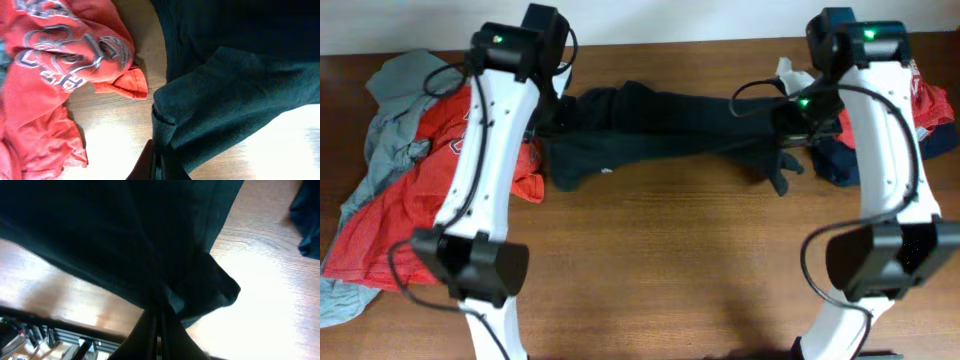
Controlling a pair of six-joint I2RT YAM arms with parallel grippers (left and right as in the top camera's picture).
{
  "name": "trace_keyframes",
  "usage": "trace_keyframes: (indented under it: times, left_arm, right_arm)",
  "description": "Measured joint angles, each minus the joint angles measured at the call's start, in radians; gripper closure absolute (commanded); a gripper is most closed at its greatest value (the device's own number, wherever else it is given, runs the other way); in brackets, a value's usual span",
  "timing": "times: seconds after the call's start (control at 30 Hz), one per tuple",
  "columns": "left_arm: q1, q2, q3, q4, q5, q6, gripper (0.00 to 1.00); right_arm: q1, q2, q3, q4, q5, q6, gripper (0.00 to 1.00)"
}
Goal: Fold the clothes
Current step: 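Lower the stretched black garment onto the table center with both grippers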
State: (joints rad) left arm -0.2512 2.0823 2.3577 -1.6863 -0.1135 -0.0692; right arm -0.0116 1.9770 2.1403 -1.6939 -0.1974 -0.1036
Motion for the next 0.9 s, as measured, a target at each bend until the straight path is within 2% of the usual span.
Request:
trace_keyframes:
  times: [0.17, 0.43, 0.6, 0.73, 0.9]
  left_arm:
    - [0.002, -0.085, -0.043, -0.001, -0.016, -0.031, 0.99]
    - [0.002, -0.103, -0.315, 0.062, -0.026, -0.072, 0.99]
    - [0.002, -0.108, -0.393, 0.134, -0.026, -0.090, 0.99]
    - [0.002, -0.124, -0.436, 0.267, -0.026, -0.094, 0.99]
    - [0.002, -0.141, -0.548, 0.509, -0.026, -0.099, 1.00]
  right_arm:
    - [0.000, -0.087, -0.083, 0.007, 0.006, 0.003, 0.96]
    - [0.000, -0.134, -0.355, 0.104, 0.012, 0.008, 0.96]
    - [-0.001, -0.151, -0.449, 0.157, 0.013, 0.021, 0.96]
    - [-0.008, -0.167, -0.460, 0.274, 0.013, 0.023, 0.96]
    - [-0.015, -0.170, -0.460, 0.397, 0.016, 0.025, 0.96]
